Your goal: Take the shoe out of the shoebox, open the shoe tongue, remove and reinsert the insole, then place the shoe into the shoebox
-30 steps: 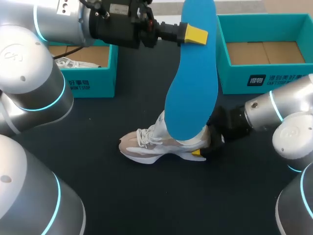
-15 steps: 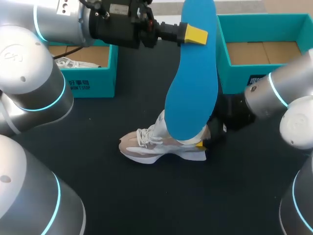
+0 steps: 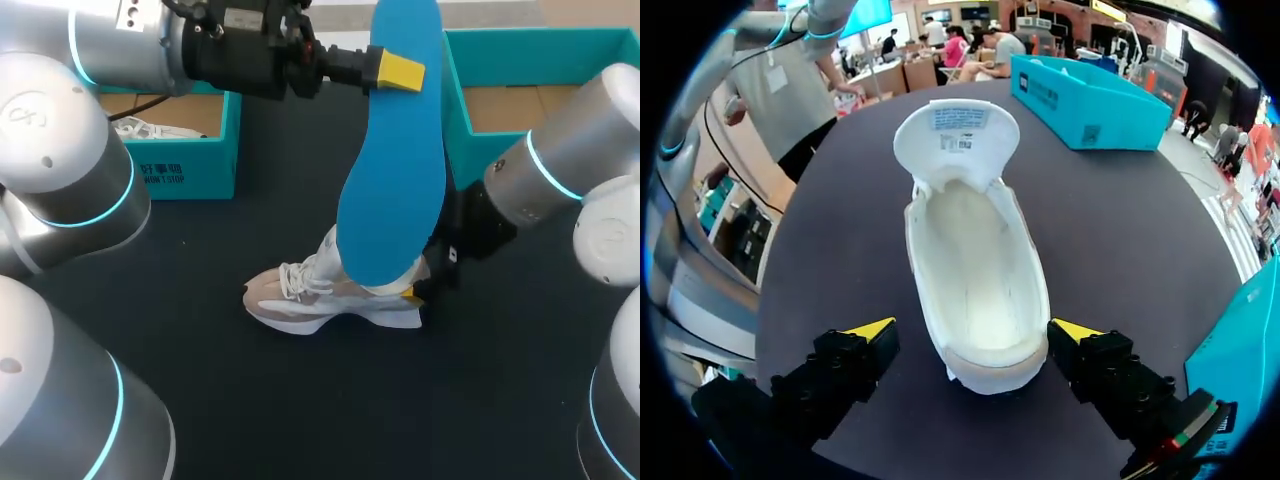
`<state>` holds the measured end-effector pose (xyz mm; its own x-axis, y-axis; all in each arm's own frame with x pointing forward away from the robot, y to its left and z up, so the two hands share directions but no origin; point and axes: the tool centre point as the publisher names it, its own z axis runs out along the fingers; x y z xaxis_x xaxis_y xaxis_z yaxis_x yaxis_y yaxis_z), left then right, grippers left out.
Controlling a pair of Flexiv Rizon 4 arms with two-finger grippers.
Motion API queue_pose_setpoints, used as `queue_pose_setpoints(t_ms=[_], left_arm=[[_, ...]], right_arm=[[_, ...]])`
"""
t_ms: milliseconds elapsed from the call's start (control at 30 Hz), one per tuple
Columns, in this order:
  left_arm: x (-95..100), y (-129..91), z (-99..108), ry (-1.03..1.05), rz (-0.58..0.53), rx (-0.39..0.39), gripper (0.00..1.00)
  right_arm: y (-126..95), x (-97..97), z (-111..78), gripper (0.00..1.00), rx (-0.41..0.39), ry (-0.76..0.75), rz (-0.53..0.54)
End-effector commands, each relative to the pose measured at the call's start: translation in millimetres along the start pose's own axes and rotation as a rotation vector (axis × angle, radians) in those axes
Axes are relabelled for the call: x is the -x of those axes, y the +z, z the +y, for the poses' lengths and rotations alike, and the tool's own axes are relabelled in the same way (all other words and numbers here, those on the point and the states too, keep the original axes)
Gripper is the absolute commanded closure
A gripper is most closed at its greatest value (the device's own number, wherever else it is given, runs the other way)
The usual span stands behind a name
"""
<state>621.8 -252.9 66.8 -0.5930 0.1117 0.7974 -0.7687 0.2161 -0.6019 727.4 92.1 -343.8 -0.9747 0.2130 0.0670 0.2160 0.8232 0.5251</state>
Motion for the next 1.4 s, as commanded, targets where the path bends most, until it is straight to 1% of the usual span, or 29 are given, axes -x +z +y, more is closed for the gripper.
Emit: queue_pose_setpoints(t_ms=[33,133,267,333,600,800,900,967,1133,1400], left_arm=[[0.5,0.2,1.3,-0.001,0.000,-0.001,1.00],[0.5,0.2,1.3,-0.001,0.000,-0.001,1.00],[0.5,0.2,1.3,-0.001,0.000,-0.001,1.00],[0.5,0.2,1.3,-0.001,0.000,-0.001,1.00],[0.5,0.2,1.3,-0.001,0.000,-0.001,1.00],[0.5,0.2,1.3,-0.001,0.000,-0.001,1.00],[0.5,0.2,1.3,-0.001,0.000,-0.001,1.00],[0.5,0.2,1.3,-0.001,0.000,-0.001,1.00],[0.5,0.2,1.3,-0.001,0.000,-0.001,1.00],[0.5,0.2,1.3,-0.001,0.000,-0.001,1.00]], right_arm=[[1.5,0.1,2.4,0.00,-0.040,0.001,-0.003],[1.5,0.1,2.4,0.00,-0.040,0.001,-0.003],[-3.7,-1.2,1.3,0.00,-0.042,0.009,-0.012],[-5.2,-1.7,2.1,0.00,-0.056,0.016,-0.015],[-7.5,-2.1,5.4,0.00,-0.058,0.012,-0.022],[-12.4,-5.4,9.3,0.00,-0.062,0.022,-0.047],[-14.6,-6.1,12.8,0.00,-0.075,0.029,-0.051],[-17.5,-5.6,17.6,0.00,-0.120,0.013,-0.048],[-24.1,-0.7,22.9,0.00,-0.202,-0.010,-0.034],[-29.7,3.9,23.6,0.00,-0.196,-0.043,-0.062]])
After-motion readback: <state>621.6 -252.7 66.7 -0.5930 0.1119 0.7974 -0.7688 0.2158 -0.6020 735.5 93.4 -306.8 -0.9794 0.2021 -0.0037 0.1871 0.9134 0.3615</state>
